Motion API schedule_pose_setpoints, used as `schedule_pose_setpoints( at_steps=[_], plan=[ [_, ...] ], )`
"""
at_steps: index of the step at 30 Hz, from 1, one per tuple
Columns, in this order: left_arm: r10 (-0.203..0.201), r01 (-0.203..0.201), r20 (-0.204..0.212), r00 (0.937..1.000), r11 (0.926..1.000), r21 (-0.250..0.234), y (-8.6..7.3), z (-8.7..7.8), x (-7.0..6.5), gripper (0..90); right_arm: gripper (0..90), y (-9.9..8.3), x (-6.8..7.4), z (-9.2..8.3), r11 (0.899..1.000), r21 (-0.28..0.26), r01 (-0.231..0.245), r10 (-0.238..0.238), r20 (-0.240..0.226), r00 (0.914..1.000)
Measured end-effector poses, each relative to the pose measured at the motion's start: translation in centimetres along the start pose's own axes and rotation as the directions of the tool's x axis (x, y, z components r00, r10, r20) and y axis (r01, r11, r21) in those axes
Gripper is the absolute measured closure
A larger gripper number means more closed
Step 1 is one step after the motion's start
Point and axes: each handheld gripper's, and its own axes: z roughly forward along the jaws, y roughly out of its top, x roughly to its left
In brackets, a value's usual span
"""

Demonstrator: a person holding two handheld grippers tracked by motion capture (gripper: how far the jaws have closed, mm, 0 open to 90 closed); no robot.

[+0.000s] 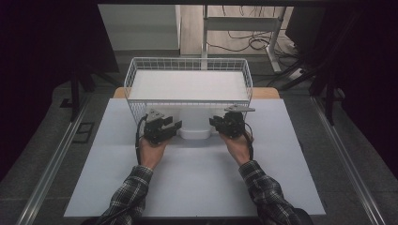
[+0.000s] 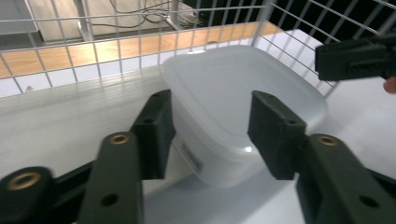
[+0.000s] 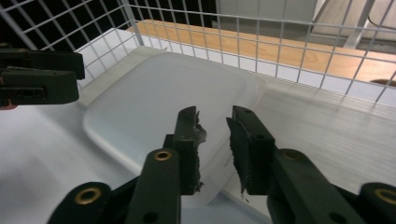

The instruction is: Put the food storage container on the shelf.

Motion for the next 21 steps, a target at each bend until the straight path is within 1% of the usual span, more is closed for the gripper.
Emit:
schedule_pose_setpoints(
  at_steps=[3,4,5,6,8,9,12,16,19,21],
  plan=[
    [0.008,-0.008,0.03,0.9995,0.9999,0.008,-0.3,-0.6,-0.4,39.6,81.1,-0.2,0.4,-0.5,1.0,0.002,0.029,-0.029,-0.013,0.9995],
    [0.013,-0.013,0.035,0.9993,0.9999,0.01,-0.5,-0.9,-0.5,34.6,85.1,-0.3,0.5,-0.7,0.999,0.006,0.042,-0.042,-0.024,0.9988],
    [0.014,-0.014,0.042,0.999,0.9998,0.01,-0.6,-1.1,-0.7,34.6,85.1,-0.3,0.5,-0.7,0.999,0.006,0.042,-0.042,-0.024,0.9988],
    [0.011,-0.011,0.057,0.9983,0.9999,0.008,-0.9,-1.4,-0.8,32.2,86.4,-0.3,0.7,-0.8,0.999,0.006,0.048,-0.048,-0.029,0.9984],
    [0.002,-0.001,0.079,0.9968,1.0,-0.002,-1.4,-1.8,-0.8,27.8,87.7,-0.5,0.9,-1.0,0.998,0.006,0.055,-0.054,-0.046,0.9975],
    [-0.01,0.009,0.091,0.9958,0.9999,0.005,-1.7,-2.0,-0.9,26.7,87.7,-0.6,1.0,-1.1,0.998,0.005,0.057,-0.057,-0.048,0.9972],
    [0.008,-0.009,0.09,0.9959,0.9999,0.009,-2.2,-2.3,-1.2,19.1,88.6,-0.8,1.4,-1.4,0.998,0.005,0.063,-0.063,-0.058,0.9963],
    [0.029,-0.032,0.099,0.9947,0.9992,0.025,-2.8,-2.9,-1.7,13.1,88.9,-0.9,1.9,-1.8,0.997,-0.001,0.076,-0.076,-0.06,0.9953],
    [0.055,-0.059,0.09,0.9944,0.9976,0.036,-3.4,-3.4,-2.2,10.4,88.9,-1.0,2.2,-2.1,0.997,-0.007,0.08,-0.081,-0.06,0.9949],
    [0.062,-0.067,0.093,0.9938,0.9963,0.055,-3.7,-3.7,-2.4,6.8,89.0,-1.0,2.5,-2.3,0.996,-0.008,0.084,-0.084,-0.071,0.9939]
  ],
)
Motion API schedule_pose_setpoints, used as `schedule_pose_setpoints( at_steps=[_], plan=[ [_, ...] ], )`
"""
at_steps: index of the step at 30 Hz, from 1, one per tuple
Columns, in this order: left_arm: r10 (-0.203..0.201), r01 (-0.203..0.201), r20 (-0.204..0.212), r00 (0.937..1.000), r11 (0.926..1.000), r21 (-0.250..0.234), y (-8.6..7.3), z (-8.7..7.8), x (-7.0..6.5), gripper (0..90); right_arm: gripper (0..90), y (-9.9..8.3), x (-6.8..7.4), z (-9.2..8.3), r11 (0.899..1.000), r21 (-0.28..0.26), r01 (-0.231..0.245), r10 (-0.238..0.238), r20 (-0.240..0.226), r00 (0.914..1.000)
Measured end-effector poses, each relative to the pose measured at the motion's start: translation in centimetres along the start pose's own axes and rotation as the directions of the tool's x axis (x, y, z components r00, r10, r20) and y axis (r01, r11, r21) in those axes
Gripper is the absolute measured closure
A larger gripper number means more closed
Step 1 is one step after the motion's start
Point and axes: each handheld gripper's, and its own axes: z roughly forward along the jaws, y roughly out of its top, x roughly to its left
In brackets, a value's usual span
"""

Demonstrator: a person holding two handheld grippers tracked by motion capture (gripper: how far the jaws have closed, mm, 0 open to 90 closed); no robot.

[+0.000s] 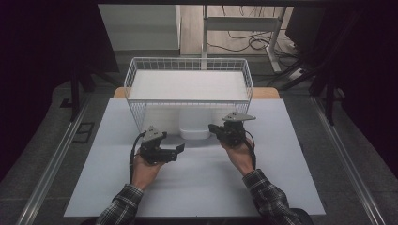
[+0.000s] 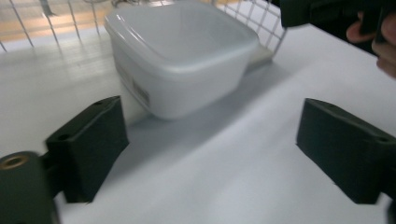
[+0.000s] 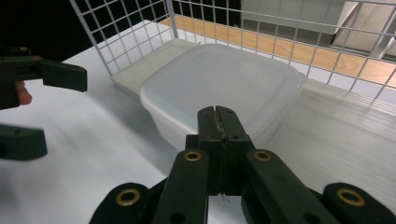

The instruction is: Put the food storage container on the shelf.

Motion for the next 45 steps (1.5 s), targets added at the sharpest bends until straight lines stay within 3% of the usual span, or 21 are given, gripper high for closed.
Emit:
schedule_pose_setpoints(
  at_steps=[3,7,12,15,22,33,45],
  plan=[
    [0.014,-0.014,-0.022,0.9997,0.9999,0.009,-0.6,-0.5,-0.4,4.9,88.8,-0.1,0.4,-0.2,1.0,0.007,0.017,-0.017,-0.014,0.9998],
    [0.018,-0.018,-0.012,0.9998,0.9998,0.002,-1.6,-1.5,-0.8,4.2,88.4,-0.3,1.0,0.0,0.999,0.022,0.048,-0.047,-0.045,0.9979],
    [0.069,-0.069,-0.035,0.997,0.9976,0.012,-3.0,-2.4,-1.5,4.1,88.3,-0.6,2.0,0.5,0.995,0.046,0.089,-0.085,-0.073,0.9936],
    [0.097,-0.097,-0.039,0.9945,0.9951,0.02,-3.8,-3.0,-1.9,3.7,88.4,-0.8,2.3,0.9,0.993,0.058,0.103,-0.098,-0.077,0.9922],
    [0.113,-0.113,-0.037,0.9929,0.9934,0.02,-4.9,-3.9,-2.4,3.1,88.5,-1.3,2.7,2.3,0.989,0.093,0.118,-0.111,-0.082,0.9904],
    [0.111,-0.11,-0.042,0.993,0.9938,0.02,-6.1,-5.2,-2.9,3.1,88.6,-2.3,2.3,4.7,0.985,0.148,0.09,-0.079,-0.078,0.9938],
    [0.121,-0.119,-0.039,0.9919,0.9921,0.039,-6.4,-5.0,-3.1,3.2,88.8,-2.1,1.3,6.6,0.986,0.153,0.064,-0.057,-0.053,0.997]
  ],
)
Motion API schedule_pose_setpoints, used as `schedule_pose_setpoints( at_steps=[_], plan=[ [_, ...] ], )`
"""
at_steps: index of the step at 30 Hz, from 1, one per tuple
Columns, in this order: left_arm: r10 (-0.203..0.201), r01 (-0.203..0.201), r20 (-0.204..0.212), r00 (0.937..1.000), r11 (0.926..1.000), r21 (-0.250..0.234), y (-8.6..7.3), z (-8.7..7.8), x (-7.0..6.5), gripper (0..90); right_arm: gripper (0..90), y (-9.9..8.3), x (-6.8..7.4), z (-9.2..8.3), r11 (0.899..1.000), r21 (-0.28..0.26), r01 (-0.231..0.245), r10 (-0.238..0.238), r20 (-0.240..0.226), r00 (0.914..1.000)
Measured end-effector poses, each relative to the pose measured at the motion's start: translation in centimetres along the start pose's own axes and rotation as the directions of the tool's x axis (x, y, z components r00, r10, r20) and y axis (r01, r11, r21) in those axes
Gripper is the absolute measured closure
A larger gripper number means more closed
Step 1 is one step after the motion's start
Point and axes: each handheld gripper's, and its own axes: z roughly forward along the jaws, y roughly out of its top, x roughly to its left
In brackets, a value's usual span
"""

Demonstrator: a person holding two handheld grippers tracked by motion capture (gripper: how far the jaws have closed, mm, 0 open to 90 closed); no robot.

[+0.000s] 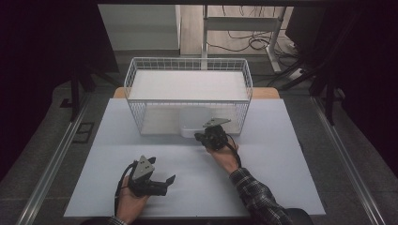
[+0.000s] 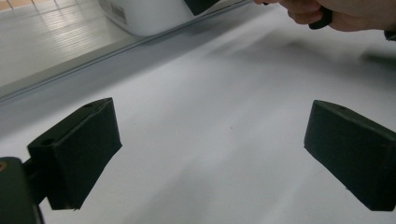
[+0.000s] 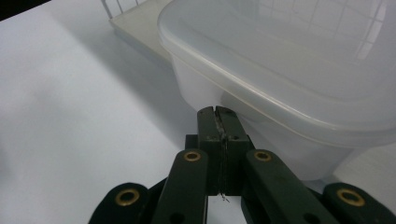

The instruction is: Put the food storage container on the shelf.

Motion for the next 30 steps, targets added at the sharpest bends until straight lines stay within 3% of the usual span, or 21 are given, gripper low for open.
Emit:
schedule_pose_setpoints(
  at_steps=[12,30],
  plan=[
    [0.0,0.0,0.008,1.0,1.0,0.005,-0.1,0.2,0.0,3.3,88.8,1.1,-0.9,0.9,1.0,0.003,0.001,-0.001,0.032,0.9995],
    [-0.001,0.001,0.017,0.9998,1.0,-0.007,-0.1,0.2,0.1,3.5,88.7,1.9,-1.9,1.6,0.999,-0.007,-0.045,0.045,0.038,0.9982]
  ],
)
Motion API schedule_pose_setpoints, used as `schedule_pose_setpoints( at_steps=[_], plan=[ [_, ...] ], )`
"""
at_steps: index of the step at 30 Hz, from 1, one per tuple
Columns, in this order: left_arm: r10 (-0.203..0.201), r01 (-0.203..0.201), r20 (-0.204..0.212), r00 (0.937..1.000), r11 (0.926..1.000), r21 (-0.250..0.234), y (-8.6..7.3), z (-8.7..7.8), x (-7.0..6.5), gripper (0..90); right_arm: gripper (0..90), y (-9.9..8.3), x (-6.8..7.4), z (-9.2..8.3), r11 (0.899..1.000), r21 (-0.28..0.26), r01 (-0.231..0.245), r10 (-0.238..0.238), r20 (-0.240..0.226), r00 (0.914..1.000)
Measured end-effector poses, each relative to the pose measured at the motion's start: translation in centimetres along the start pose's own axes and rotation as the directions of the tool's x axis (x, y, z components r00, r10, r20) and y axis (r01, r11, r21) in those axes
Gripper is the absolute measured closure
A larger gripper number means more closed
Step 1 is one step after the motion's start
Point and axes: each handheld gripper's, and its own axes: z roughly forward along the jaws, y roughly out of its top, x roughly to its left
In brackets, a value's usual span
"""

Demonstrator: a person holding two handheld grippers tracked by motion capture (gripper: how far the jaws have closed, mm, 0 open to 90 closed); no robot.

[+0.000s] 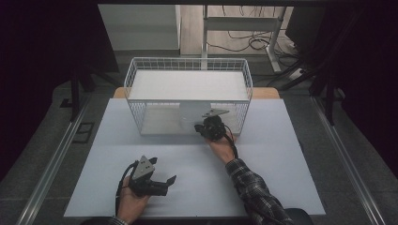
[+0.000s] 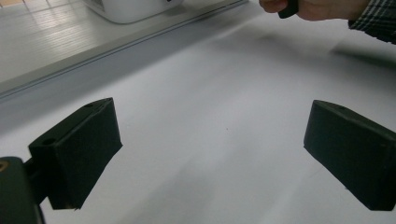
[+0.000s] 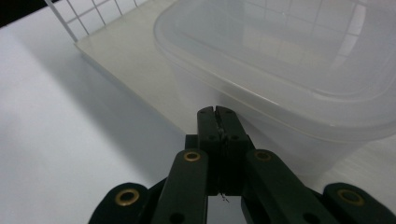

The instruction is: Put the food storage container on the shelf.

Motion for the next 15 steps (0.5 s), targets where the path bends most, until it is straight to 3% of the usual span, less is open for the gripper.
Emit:
schedule_pose_setpoints(
  at_steps=[15],
  plan=[
    [-0.036,0.035,0.013,0.9993,0.9989,0.031,-0.1,0.1,0.5,3.5,58.4,-0.2,1.8,-1.6,0.999,-0.017,0.038,-0.039,-0.021,0.999]
  ],
)
